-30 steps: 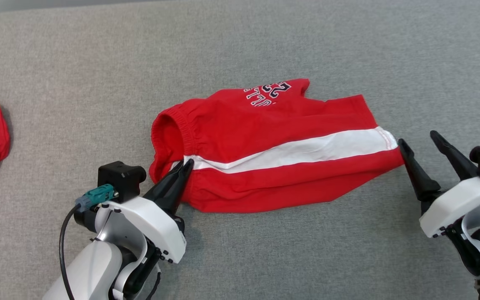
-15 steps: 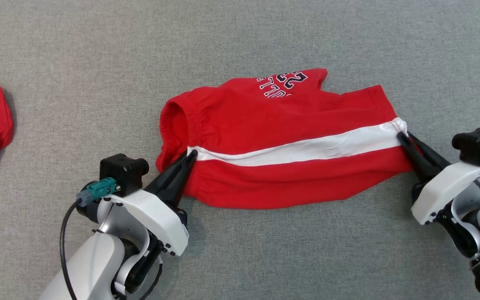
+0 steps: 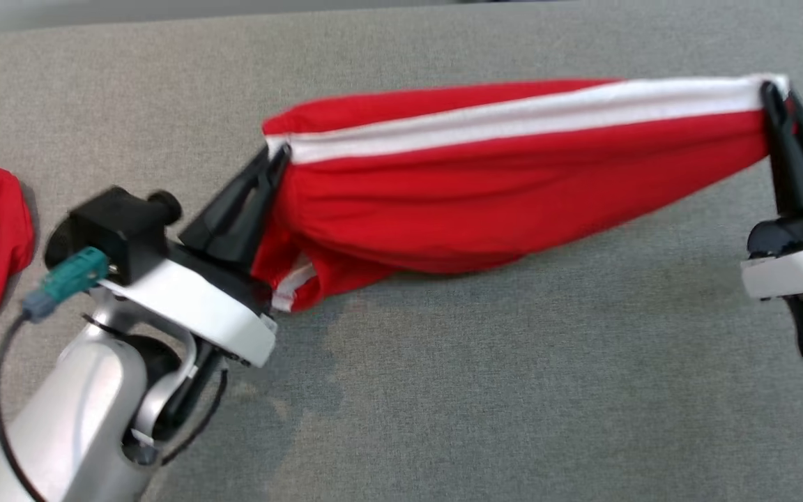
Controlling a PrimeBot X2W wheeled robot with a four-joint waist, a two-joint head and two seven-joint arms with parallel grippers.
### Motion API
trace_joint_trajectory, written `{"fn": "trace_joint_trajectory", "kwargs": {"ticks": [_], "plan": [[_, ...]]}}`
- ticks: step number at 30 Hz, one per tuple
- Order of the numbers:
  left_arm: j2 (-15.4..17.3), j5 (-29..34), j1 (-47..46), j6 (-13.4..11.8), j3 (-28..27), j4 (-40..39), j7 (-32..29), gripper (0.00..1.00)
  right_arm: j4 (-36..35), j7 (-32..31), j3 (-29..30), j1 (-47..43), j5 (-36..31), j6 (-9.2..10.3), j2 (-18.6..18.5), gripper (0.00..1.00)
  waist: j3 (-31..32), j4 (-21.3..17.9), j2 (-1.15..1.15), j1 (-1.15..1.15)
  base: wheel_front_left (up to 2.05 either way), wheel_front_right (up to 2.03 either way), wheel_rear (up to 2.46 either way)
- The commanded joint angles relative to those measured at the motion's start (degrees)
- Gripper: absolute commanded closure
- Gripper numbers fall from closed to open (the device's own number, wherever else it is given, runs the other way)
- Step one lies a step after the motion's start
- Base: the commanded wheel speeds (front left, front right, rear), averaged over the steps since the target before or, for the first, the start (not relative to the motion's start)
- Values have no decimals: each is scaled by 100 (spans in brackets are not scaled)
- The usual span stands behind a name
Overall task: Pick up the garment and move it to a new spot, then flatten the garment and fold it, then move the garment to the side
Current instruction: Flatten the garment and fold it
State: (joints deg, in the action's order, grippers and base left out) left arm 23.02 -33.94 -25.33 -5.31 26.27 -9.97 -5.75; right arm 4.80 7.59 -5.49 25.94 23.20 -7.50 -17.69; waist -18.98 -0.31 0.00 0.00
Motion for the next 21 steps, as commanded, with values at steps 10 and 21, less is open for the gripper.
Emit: {"fn": "trace_joint_trajectory", "kwargs": {"ticks": [10,21], "plan": [[245,126,-807,-185,-444,-825,-158,100,-1930,-406,757,414,-551,1,324,100,489,-26,0,0,0,0,0],[300,238,-1203,-347,-584,-1606,-298,100,-3257,-1058,1020,550,-732,1,464,100,782,-36,0,0,0,0,0]]}}
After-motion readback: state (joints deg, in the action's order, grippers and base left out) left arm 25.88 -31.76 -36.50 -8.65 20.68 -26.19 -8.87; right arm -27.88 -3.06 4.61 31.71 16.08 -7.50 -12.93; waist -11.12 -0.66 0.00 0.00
